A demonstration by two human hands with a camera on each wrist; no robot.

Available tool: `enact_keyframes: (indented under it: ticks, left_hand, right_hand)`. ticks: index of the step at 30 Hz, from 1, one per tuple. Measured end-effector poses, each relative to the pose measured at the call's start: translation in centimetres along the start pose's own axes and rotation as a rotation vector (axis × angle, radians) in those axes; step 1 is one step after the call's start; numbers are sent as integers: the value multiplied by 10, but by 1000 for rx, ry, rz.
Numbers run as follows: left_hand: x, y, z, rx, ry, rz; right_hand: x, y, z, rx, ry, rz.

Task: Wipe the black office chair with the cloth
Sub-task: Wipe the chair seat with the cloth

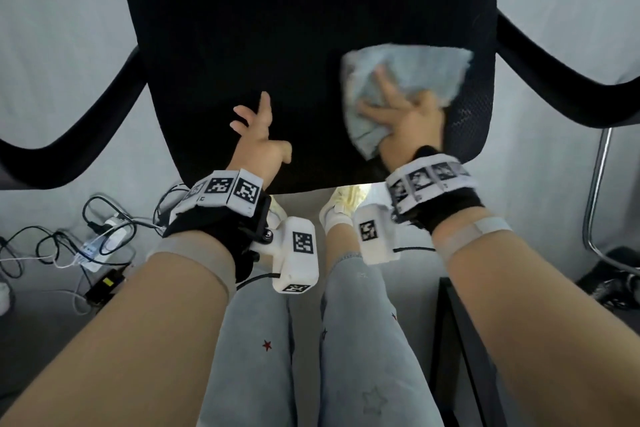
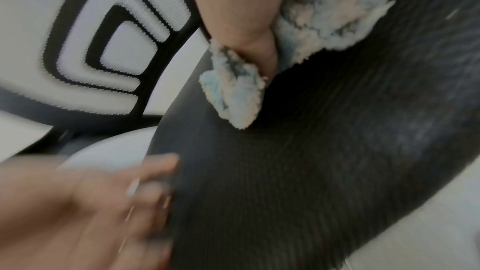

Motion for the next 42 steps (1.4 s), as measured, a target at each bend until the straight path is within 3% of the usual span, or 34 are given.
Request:
enact_keyframes:
  ticks: [3,5,6,8,10,12,14,17,19,21,23,26,28,31,33,35,38,40,42]
  left_hand:
    - [7,0,3,-3,91,29]
    - [9,1,4,-10,136,33]
    - [10,1,3,-17,141,15]
    - [10,0,2,-28,149,-8]
    - [10,0,2,-44,170,-11]
    - [13,2,3,-62,197,-18]
    - [15,3,4,-72,210,-20]
    - [14,4,6,-57,204,-8]
    - [12,3,5,-52,196,1]
    - [12,3,5,-53,192,9]
    - [13,3,5,-60,185,17]
    - [14,5,6,-70,182,28]
    - [12,6,7,-74,184,31]
    - [8,5,7,-71,186,38]
    - [7,4,9,-71,197,49]
    - [6,4,10,-81,206,55]
    - [6,5,10,-95,222,54]
    - [6,5,10,-97,233,54]
    - [5,5,10,-99,233,49]
  right_hand:
    - [27,-11,-74,-411,-117,-161]
    - [34,-16,-75,-524,-139,-133]
    - [26,-13,-59,-456,-7,-95]
    - [3,-8,6,-93,335,68]
    - [-10,-17,65,235,226,160]
    - [-11,-18,87,368,164,177]
    - [-9,-9,58,276,153,145]
    - [7,-3,-19,-93,7,-9]
    - [12,-6,-28,-215,-53,-46]
    - [3,-5,8,-117,-47,14]
    - [-11,-13,61,123,11,140]
    - [-6,-25,92,344,131,141]
    - [0,-21,66,265,172,136]
    - [14,-13,10,-9,106,23]
    - [10,-13,6,-97,77,55]
    - [2,-15,41,54,73,119]
    - [-3,-34,105,451,219,186]
    - [-1,-40,110,561,293,181]
    - [7,-34,94,561,338,130]
Point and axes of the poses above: each hand's wrist, its own y-axis towards the middle knuckle, its own x-axis out of the palm, z = x × y, the point moved 10 cm from there along y, towards the middle knuckle, and after that the axes turned 10 degrees about -y, right-handed, at the moved point
